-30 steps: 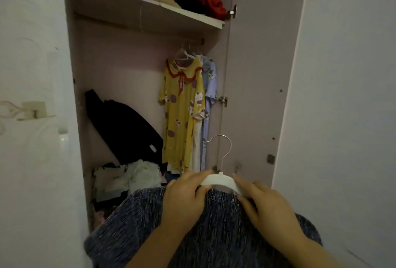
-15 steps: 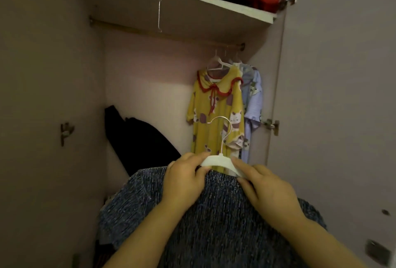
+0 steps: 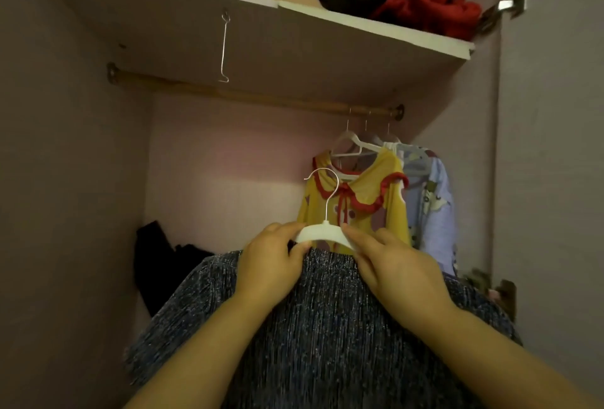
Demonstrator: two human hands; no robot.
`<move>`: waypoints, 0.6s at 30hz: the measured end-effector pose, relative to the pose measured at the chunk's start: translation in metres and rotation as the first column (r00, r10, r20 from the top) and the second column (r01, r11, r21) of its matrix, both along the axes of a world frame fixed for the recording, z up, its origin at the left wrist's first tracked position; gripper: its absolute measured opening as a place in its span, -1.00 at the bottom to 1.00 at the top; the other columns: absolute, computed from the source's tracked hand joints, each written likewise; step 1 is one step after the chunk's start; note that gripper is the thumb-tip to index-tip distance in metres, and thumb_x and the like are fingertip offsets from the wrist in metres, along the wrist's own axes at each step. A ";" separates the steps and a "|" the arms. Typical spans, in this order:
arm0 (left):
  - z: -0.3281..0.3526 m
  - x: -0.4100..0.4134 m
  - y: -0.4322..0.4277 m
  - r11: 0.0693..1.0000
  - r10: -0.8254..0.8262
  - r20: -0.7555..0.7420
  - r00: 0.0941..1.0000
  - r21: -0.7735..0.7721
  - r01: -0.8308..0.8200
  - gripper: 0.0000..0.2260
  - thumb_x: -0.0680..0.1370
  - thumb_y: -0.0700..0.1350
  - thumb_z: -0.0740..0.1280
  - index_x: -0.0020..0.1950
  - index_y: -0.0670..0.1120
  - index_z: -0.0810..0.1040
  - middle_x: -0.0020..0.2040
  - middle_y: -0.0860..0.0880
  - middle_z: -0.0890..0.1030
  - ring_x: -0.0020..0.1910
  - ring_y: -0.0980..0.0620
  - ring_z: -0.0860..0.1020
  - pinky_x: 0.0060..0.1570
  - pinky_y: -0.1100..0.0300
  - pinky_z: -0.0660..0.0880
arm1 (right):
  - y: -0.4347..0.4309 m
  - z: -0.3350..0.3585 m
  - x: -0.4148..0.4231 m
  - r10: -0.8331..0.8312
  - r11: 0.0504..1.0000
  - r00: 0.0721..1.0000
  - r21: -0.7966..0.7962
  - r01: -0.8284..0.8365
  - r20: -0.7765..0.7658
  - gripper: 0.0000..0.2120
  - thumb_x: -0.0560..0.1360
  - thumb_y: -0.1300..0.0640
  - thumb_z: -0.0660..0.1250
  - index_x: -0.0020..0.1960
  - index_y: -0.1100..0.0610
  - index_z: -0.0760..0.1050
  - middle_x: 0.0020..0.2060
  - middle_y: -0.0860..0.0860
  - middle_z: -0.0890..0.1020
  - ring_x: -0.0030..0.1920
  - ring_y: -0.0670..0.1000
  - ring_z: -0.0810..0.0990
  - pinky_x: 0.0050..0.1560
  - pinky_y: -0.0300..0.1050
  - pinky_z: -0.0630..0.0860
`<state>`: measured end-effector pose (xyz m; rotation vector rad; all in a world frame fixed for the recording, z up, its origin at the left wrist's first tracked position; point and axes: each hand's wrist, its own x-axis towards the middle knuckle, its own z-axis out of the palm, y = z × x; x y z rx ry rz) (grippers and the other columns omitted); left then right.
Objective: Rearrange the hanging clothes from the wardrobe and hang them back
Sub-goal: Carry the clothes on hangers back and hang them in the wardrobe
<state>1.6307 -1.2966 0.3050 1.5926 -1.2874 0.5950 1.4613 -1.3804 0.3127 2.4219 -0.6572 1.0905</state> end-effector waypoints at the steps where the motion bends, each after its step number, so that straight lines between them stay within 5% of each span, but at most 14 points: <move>1: 0.007 0.013 -0.015 1.000 -0.003 0.013 1.000 0.003 0.003 -0.71 0.54 -0.01 0.29 0.26 0.08 0.51 0.06 0.03 0.57 -0.01 0.04 0.51 -0.04 0.12 0.47 | -0.013 0.008 0.011 -0.026 0.999 1.000 -0.033 0.026 0.003 -0.57 0.61 -0.08 0.02 0.47 -0.22 0.10 0.02 -0.10 0.48 -0.12 -0.06 0.52 -0.33 -0.20 0.32; 6: 0.034 0.086 -0.087 0.999 -0.050 0.099 0.994 -0.016 0.052 -0.60 0.55 0.00 0.26 0.39 0.10 0.36 0.19 0.06 0.51 0.14 0.09 0.44 0.16 0.16 0.40 | -0.079 0.056 0.068 -0.165 0.978 0.986 -0.126 0.166 0.018 -0.60 0.61 -0.06 0.00 0.44 -0.23 0.12 -0.03 -0.11 0.49 -0.16 -0.04 0.53 -0.30 -0.19 0.33; 13: 0.059 0.169 -0.182 0.995 -0.065 0.150 0.987 0.084 0.053 -0.42 0.56 0.04 0.26 0.51 0.11 0.08 0.48 0.10 0.15 0.44 0.05 0.16 0.43 0.06 0.18 | -0.157 0.127 0.149 -0.336 0.931 0.941 -0.134 0.339 0.043 -0.61 0.61 0.03 0.05 0.43 -0.17 0.16 0.13 -0.01 0.47 -0.04 0.07 0.57 -0.32 -0.12 0.43; 18: 0.083 0.200 -0.229 0.990 -0.126 0.146 0.981 0.073 0.117 -0.46 0.57 0.02 0.24 0.50 0.07 0.12 0.48 0.06 0.17 0.43 0.04 0.18 0.41 0.12 0.20 | -0.190 0.179 0.180 -0.386 0.902 0.910 -0.144 0.407 0.151 -0.66 0.61 0.14 0.09 0.36 -0.09 0.27 -0.13 0.02 0.41 -0.21 0.10 0.49 -0.30 -0.07 0.49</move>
